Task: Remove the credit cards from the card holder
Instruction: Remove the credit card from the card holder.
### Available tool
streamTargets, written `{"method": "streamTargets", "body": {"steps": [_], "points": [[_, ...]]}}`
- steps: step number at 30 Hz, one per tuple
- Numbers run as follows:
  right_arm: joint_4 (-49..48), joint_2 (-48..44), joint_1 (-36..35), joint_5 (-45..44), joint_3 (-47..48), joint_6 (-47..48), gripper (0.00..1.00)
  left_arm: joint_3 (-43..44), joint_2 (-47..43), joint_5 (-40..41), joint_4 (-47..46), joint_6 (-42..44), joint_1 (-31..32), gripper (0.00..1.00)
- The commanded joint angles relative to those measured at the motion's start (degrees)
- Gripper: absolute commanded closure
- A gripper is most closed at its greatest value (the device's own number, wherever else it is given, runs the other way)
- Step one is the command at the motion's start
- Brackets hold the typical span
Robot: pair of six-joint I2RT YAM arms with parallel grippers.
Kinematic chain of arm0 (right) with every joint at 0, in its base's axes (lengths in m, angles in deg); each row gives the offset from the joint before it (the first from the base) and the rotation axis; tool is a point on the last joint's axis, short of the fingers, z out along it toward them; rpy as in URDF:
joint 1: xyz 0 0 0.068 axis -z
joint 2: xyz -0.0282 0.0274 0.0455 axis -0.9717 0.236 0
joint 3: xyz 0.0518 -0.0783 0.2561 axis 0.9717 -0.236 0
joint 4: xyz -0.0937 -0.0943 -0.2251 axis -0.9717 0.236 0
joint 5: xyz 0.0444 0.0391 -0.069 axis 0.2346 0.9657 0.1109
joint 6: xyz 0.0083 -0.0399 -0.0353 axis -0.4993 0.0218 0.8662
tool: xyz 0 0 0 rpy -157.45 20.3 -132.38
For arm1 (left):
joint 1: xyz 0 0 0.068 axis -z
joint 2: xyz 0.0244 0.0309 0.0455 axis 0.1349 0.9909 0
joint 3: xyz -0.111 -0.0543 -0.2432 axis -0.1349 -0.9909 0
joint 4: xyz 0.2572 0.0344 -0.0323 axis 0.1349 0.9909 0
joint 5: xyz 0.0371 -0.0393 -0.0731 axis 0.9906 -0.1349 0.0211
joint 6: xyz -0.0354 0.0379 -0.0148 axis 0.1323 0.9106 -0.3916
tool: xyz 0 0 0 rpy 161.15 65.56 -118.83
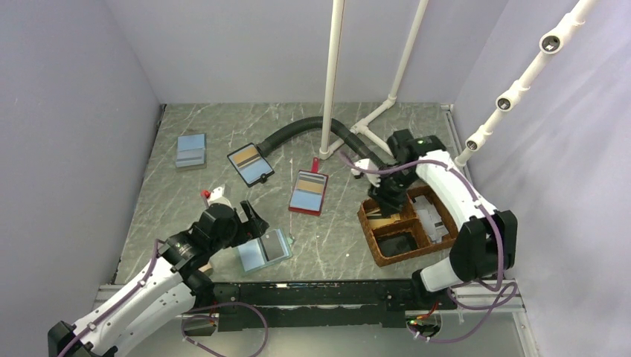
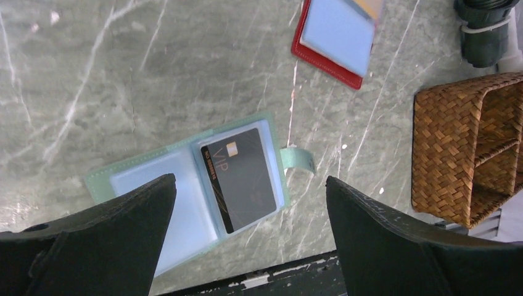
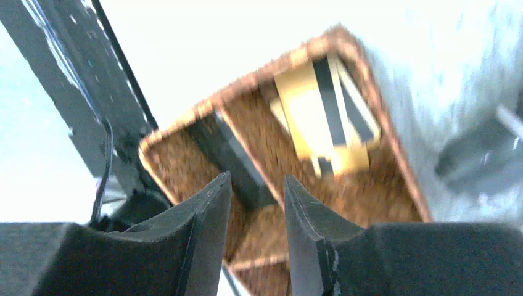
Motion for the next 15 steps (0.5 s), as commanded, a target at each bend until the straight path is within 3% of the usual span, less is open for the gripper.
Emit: {"method": "streamTargets", "body": {"steps": [1, 8, 13, 15], "points": [[-12.2, -4.1, -9.8, 10.8, -2.8, -9.4, 0.6, -4.0, -3.6, -3.4, -0.9, -5.7, -0.4, 0.04], [-30.6, -6.9, -21.7, 17.8, -9.1, -22.8, 0.6, -7.4, -4.2, -8.5, -2.4, -10.4, -0.4, 0.15], [-44.8, -4.9, -26.8, 22.9, -12.9, -39.6, 0.62, -7.8, -1.7, -11.1, -3.5, -12.7, -0.4, 0.27], [-48.7, -3.6, -27.5, 23.8, -13.7, -45.0, 0.64, -8.6, -1.6, -12.1, -4.9, -13.3, -0.5, 0.27]]}}
